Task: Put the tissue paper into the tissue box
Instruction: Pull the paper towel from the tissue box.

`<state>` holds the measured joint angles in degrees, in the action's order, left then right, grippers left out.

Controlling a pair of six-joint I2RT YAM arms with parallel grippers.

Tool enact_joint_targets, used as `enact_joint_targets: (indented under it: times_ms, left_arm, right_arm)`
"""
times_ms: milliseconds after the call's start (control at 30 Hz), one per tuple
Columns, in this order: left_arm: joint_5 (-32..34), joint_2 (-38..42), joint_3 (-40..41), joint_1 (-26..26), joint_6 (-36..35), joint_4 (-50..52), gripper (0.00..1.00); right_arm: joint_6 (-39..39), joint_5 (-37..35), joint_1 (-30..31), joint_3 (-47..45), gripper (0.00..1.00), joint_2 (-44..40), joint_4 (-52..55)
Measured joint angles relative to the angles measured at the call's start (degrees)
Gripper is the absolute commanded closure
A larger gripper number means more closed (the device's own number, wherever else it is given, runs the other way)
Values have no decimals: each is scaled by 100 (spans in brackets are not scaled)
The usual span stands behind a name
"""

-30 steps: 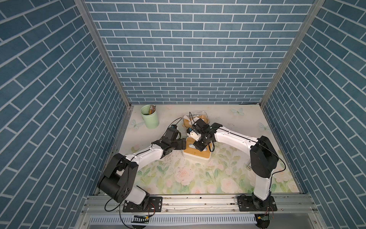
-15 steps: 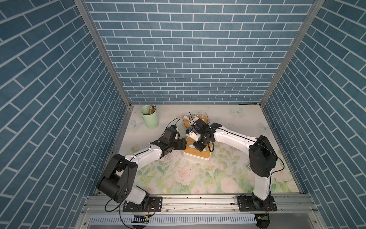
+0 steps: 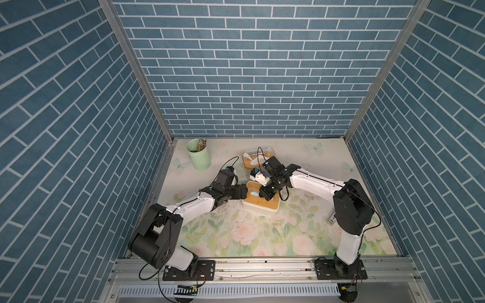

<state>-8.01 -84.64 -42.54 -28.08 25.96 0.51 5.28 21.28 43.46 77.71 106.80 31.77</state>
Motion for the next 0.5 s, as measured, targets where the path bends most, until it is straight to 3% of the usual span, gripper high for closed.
enact_joint_targets:
  times_ms: [500]
  left_arm:
    - [66,-24,7,4,39,-48,7]
  right_arm:
    - [-275,1886,-490,-977,100,-415,-1027]
